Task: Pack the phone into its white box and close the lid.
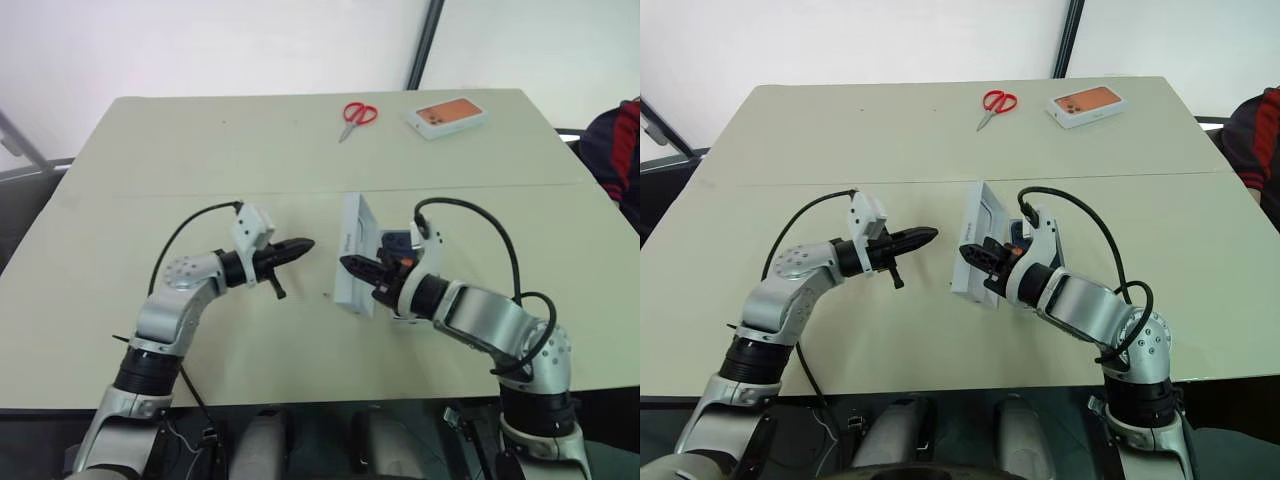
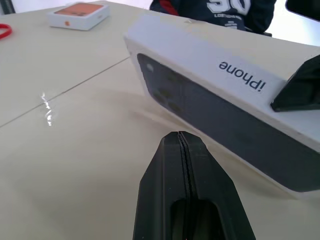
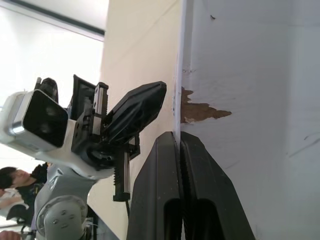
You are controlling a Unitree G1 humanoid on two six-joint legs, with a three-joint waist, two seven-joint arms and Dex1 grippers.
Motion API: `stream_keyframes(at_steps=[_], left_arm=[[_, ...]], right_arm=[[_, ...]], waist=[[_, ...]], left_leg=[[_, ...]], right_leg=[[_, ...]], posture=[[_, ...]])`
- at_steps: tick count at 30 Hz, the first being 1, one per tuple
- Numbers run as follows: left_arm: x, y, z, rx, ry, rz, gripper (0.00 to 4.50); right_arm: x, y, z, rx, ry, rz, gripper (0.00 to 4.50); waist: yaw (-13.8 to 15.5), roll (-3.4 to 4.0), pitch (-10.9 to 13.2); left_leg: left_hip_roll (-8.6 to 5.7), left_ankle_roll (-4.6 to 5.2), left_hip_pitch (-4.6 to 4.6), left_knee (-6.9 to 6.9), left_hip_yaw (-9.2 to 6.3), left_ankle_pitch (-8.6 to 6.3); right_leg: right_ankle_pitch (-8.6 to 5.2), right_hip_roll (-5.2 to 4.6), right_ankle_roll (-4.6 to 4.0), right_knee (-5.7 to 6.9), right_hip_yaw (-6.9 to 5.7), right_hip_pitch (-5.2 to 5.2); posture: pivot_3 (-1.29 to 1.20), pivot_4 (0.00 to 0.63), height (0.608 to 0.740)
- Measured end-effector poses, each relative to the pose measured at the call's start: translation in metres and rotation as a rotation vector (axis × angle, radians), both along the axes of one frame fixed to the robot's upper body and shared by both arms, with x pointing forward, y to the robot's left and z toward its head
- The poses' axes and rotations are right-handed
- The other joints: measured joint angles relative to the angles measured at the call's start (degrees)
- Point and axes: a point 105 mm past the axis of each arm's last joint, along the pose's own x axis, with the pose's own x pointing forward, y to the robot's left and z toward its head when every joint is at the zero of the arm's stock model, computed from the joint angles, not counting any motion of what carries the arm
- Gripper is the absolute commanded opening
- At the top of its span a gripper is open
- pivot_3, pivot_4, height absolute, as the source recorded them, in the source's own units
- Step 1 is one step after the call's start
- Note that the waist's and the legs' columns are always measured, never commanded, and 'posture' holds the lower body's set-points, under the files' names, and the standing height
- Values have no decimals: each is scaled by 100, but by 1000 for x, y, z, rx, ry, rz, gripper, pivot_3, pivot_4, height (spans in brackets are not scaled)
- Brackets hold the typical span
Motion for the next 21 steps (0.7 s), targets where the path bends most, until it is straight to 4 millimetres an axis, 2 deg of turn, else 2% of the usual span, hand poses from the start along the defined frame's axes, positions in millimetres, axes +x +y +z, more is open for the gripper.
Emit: stream_keyframes(at_steps=[4,7,12,14,17,21], left_arm=[[0,-22,5,-4,-19,-44,0],[-1,-35,3,-14,-7,-65,0],[-4,-57,-3,-23,19,-105,0],[-4,-62,-2,-24,17,-113,0],[-6,-71,-1,-38,20,-127,0],[-16,-104,-6,-48,48,-191,0]], right_arm=[[5,-13,-5,-61,6,2,3029],[14,-30,8,-158,-62,38,4459],[29,-75,55,-422,-222,66,4459],[31,-84,67,-461,-264,68,4459],[34,-87,58,-492,-258,99,4459],[45,-125,44,-856,-319,60,4459]], waist=[[-44,6,2],[-49,14,6],[-3,20,12],[-6,15,9],[-25,17,9],[71,29,9]], left_leg=[[3,1,3,-4,3,0],[2,1,3,-4,6,0],[0,8,-4,2,4,-4],[2,13,-1,2,3,-7],[4,17,1,3,4,-9],[-7,35,-12,29,6,-20]], right_leg=[[0,5,0,1,2,-1],[0,6,0,2,2,-2],[0,4,0,-9,-8,4],[0,6,0,-11,-8,8],[0,7,-1,-7,-2,6],[-3,-1,4,-12,-5,7]], posture=[[0,150,740],[0,150,740],[0,150,740],[0,150,740],[0,150,740],[0,150,740]])
